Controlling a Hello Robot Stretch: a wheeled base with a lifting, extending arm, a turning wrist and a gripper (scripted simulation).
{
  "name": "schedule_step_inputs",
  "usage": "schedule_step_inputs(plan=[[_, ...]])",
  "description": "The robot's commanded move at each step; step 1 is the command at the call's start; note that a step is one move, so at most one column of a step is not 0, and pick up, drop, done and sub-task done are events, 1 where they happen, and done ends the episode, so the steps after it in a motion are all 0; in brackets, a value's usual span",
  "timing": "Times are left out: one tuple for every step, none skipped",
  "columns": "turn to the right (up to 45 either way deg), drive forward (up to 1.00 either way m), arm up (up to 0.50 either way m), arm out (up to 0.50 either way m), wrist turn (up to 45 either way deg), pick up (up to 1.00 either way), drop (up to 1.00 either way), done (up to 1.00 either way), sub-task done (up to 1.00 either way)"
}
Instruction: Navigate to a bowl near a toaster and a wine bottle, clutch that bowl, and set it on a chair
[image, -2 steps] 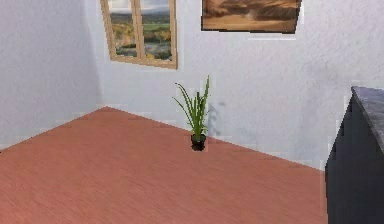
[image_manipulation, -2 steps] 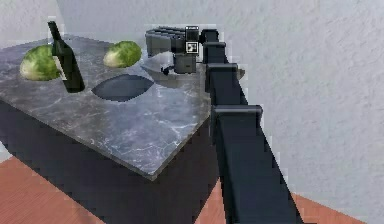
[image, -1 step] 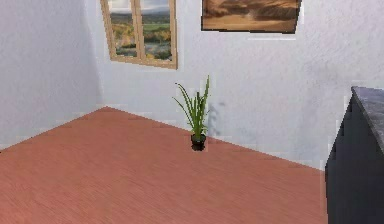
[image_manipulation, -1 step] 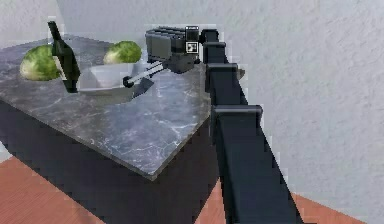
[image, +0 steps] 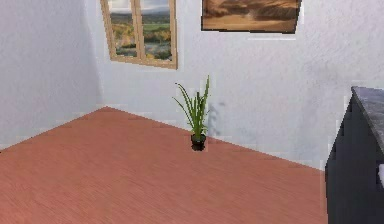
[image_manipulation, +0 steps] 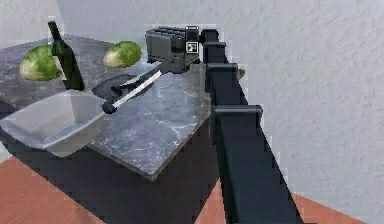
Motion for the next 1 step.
schedule_step_inputs(plan=[[0.0, 0.0, 0.0, 0.0, -33.0, 0.0, 0.0, 0.0, 0.0]])
